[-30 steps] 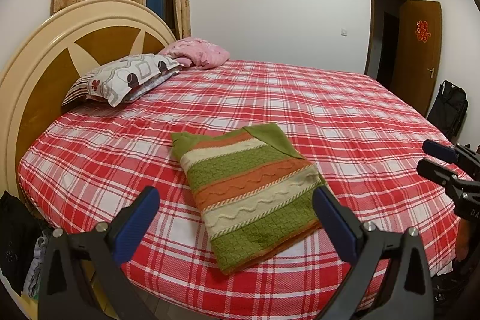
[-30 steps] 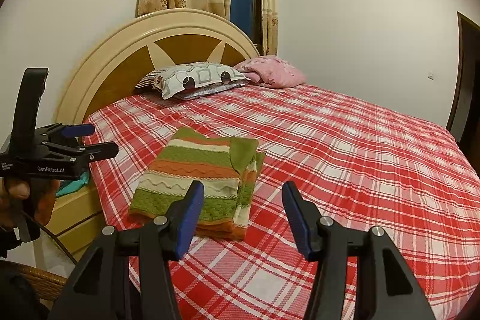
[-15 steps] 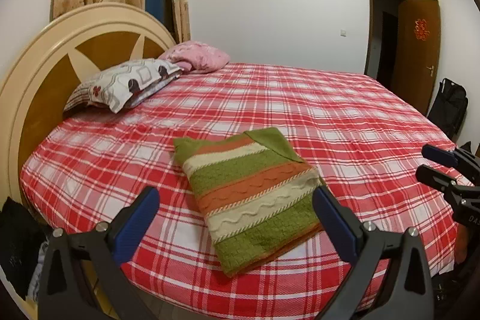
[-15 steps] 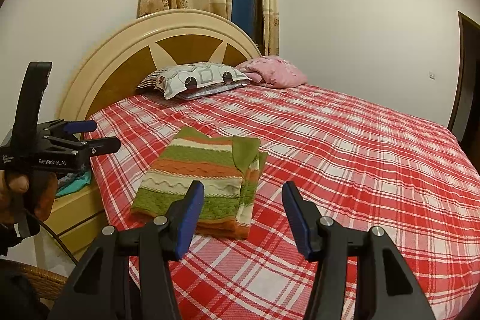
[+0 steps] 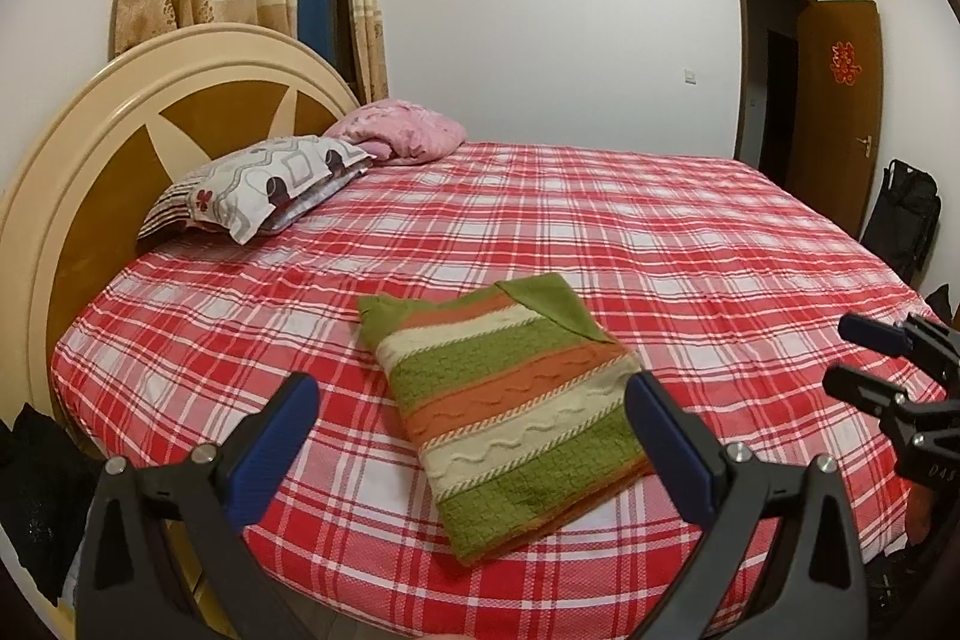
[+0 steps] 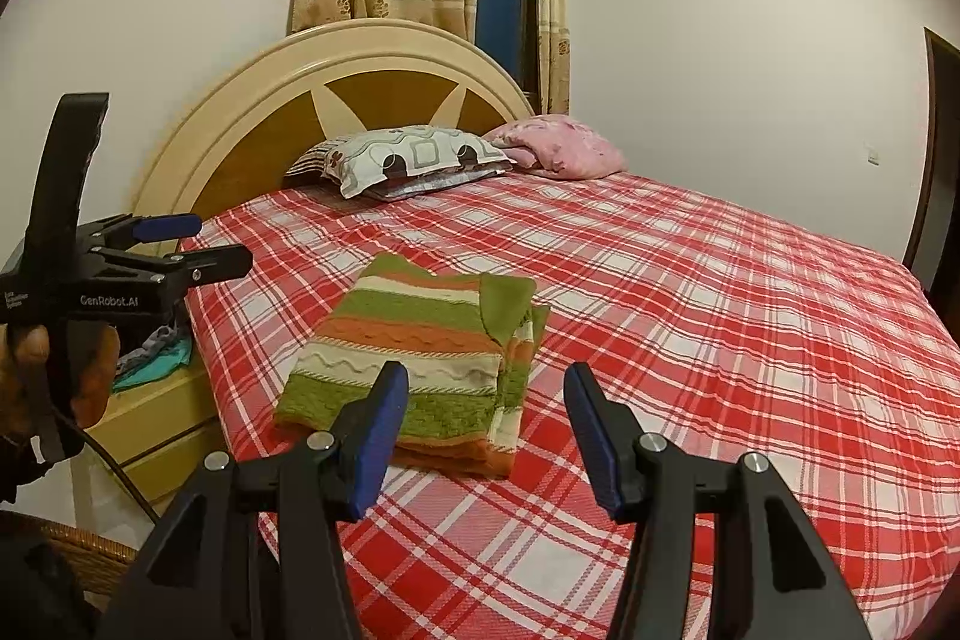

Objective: Fold small clothes

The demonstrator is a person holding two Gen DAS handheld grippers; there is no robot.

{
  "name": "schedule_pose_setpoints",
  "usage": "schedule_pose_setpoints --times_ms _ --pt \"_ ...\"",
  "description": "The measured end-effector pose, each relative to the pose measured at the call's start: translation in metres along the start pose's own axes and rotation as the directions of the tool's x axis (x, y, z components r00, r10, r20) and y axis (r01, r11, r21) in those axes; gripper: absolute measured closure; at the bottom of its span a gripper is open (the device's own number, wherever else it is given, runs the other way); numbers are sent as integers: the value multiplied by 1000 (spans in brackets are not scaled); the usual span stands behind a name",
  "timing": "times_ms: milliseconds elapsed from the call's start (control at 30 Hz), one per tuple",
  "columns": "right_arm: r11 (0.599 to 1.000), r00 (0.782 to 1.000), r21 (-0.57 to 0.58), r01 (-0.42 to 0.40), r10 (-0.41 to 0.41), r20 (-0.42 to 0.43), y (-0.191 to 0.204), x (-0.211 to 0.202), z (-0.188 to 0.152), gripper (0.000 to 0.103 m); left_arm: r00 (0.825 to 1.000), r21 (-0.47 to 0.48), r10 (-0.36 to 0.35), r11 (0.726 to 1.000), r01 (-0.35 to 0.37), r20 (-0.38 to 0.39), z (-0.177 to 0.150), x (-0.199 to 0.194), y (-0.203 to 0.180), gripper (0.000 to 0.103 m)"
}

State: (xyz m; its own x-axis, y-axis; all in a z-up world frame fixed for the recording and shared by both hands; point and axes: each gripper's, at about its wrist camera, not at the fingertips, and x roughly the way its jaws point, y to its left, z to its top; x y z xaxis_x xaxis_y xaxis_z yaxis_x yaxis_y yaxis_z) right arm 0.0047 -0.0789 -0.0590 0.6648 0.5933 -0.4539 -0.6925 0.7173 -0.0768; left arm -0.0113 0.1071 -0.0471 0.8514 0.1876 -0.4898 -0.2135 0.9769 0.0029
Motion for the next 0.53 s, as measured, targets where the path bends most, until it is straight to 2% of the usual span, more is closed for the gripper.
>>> schedule_pose_setpoints --times_ms 533 --pt "1000 999 1 -7 7 31 3 -7 1 48 1000 -6 -14 1000 14 1 -4 3 1 0"
